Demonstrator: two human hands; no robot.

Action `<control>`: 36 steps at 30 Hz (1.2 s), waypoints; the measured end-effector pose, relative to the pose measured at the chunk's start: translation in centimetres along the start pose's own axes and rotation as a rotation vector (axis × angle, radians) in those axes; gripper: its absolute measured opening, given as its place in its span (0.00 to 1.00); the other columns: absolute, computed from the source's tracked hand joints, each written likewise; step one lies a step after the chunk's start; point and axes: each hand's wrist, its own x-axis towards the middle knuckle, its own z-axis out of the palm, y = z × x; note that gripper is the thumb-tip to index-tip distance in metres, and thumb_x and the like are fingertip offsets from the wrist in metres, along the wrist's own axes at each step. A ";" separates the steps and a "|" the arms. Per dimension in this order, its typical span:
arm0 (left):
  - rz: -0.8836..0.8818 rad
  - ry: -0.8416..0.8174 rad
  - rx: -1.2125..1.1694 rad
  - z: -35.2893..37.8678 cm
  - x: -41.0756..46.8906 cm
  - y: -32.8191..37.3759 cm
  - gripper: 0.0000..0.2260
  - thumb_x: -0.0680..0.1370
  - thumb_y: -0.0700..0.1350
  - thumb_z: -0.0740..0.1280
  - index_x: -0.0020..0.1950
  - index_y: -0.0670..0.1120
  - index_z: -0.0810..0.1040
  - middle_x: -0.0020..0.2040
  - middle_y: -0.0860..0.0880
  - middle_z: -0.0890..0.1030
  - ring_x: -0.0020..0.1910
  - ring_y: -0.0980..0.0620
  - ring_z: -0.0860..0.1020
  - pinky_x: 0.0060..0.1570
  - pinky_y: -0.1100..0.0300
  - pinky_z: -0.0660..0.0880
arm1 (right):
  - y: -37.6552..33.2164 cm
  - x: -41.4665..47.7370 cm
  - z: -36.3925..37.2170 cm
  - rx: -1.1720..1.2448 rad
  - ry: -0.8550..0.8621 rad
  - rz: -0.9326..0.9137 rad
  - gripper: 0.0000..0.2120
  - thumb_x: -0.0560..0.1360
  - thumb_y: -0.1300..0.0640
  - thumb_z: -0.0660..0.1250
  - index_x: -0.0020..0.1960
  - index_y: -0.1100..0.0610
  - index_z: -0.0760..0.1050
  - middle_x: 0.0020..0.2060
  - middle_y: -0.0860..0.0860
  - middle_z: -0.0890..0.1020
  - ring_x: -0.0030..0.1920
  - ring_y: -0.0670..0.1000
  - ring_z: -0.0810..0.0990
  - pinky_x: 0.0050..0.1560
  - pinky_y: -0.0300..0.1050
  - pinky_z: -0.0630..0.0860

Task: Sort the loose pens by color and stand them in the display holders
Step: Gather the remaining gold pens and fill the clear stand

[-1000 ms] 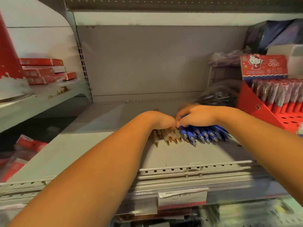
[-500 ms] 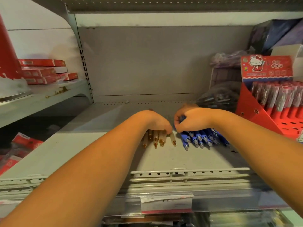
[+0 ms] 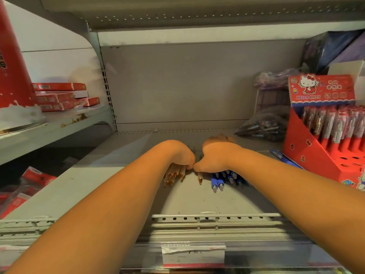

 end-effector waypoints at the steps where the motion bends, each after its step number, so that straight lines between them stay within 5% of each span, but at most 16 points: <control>1: -0.016 -0.016 0.012 -0.1 -0.1 -0.1 0.12 0.78 0.41 0.61 0.34 0.42 0.72 0.29 0.44 0.77 0.26 0.49 0.69 0.29 0.63 0.68 | -0.1 0.0 0.1 -0.019 0.013 0.008 0.22 0.72 0.39 0.66 0.31 0.54 0.66 0.29 0.51 0.67 0.31 0.51 0.60 0.35 0.47 0.61; 5: -0.060 -0.005 0.188 0.1 -0.3 -0.2 0.08 0.77 0.39 0.60 0.40 0.38 0.76 0.36 0.39 0.81 0.30 0.47 0.72 0.31 0.62 0.69 | -0.9 0.0 0.5 -0.076 0.052 0.039 0.21 0.73 0.40 0.65 0.32 0.53 0.64 0.31 0.50 0.68 0.41 0.54 0.65 0.53 0.54 0.64; 8: -0.038 0.036 0.222 0.3 -0.1 -0.6 0.12 0.77 0.38 0.61 0.57 0.37 0.78 0.46 0.40 0.77 0.40 0.45 0.74 0.40 0.58 0.72 | -1.2 0.1 0.5 -0.048 0.057 0.063 0.20 0.73 0.42 0.66 0.31 0.53 0.66 0.29 0.50 0.68 0.33 0.51 0.64 0.50 0.52 0.65; 12: -0.032 0.092 0.154 0.4 -0.3 -1.1 0.15 0.79 0.38 0.59 0.64 0.39 0.76 0.50 0.39 0.77 0.38 0.47 0.74 0.38 0.58 0.74 | -0.9 -0.3 -0.2 0.065 0.071 0.115 0.17 0.71 0.44 0.65 0.32 0.56 0.76 0.27 0.51 0.71 0.31 0.52 0.67 0.37 0.45 0.66; 14: -0.023 0.119 0.104 0.3 -0.6 -1.4 0.09 0.79 0.38 0.59 0.54 0.42 0.77 0.50 0.39 0.78 0.37 0.46 0.75 0.38 0.56 0.74 | -0.5 -0.6 -0.8 0.204 0.089 0.129 0.15 0.71 0.47 0.64 0.33 0.57 0.81 0.26 0.51 0.72 0.27 0.51 0.68 0.31 0.42 0.65; 17: -0.051 0.154 -0.066 0.3 -1.0 -2.2 0.09 0.76 0.39 0.60 0.38 0.40 0.75 0.36 0.42 0.77 0.31 0.46 0.75 0.29 0.60 0.72 | 0.5 -1.1 -1.5 0.375 0.153 0.179 0.17 0.70 0.54 0.65 0.23 0.56 0.76 0.21 0.48 0.72 0.26 0.51 0.72 0.29 0.41 0.68; 20: -0.026 0.203 -0.487 0.2 -1.4 -2.9 0.07 0.75 0.40 0.60 0.42 0.40 0.76 0.38 0.41 0.80 0.38 0.42 0.79 0.43 0.53 0.79 | 1.6 -1.4 -2.0 0.785 0.250 0.225 0.11 0.70 0.65 0.68 0.29 0.62 0.74 0.28 0.56 0.77 0.35 0.57 0.84 0.42 0.50 0.83; 22: 0.032 0.265 -0.730 -0.2 -2.1 -2.8 0.06 0.76 0.38 0.60 0.42 0.39 0.75 0.36 0.42 0.77 0.40 0.42 0.77 0.50 0.50 0.78 | 2.1 -2.1 -2.5 0.999 0.318 0.213 0.09 0.72 0.68 0.71 0.35 0.66 0.74 0.33 0.62 0.78 0.43 0.63 0.85 0.52 0.57 0.82; 25: 0.123 0.323 -0.959 -0.9 -3.1 -2.0 0.06 0.77 0.35 0.61 0.46 0.36 0.76 0.35 0.41 0.76 0.40 0.43 0.75 0.47 0.51 0.76 | 2.3 -3.5 -3.2 1.240 0.428 0.136 0.06 0.74 0.69 0.70 0.45 0.71 0.74 0.44 0.65 0.82 0.44 0.63 0.85 0.44 0.49 0.84; 29: 0.283 0.316 -1.244 -1.2 -4.5 -0.1 0.06 0.75 0.33 0.62 0.50 0.36 0.76 0.33 0.43 0.74 0.32 0.46 0.73 0.39 0.54 0.71 | 2.3 -6.4 -3.5 1.479 0.499 0.035 0.17 0.76 0.72 0.65 0.63 0.62 0.70 0.53 0.62 0.82 0.46 0.59 0.86 0.41 0.45 0.82; 32: 0.512 0.261 -1.420 -0.9 -6.1 1.6 0.09 0.72 0.33 0.62 0.52 0.36 0.72 0.31 0.46 0.73 0.24 0.52 0.71 0.27 0.61 0.69 | 2.1 -9.2 -3.5 1.562 0.589 0.020 0.16 0.76 0.73 0.64 0.60 0.59 0.73 0.53 0.60 0.81 0.47 0.59 0.86 0.42 0.48 0.83; 36: 0.798 0.150 -1.493 -0.2 -8.6 4.6 0.06 0.65 0.35 0.63 0.41 0.41 0.70 0.30 0.47 0.71 0.24 0.52 0.70 0.25 0.62 0.67 | 2.8 -13.3 -3.3 1.672 0.732 0.023 0.16 0.74 0.73 0.60 0.57 0.61 0.78 0.40 0.54 0.81 0.36 0.51 0.83 0.36 0.45 0.80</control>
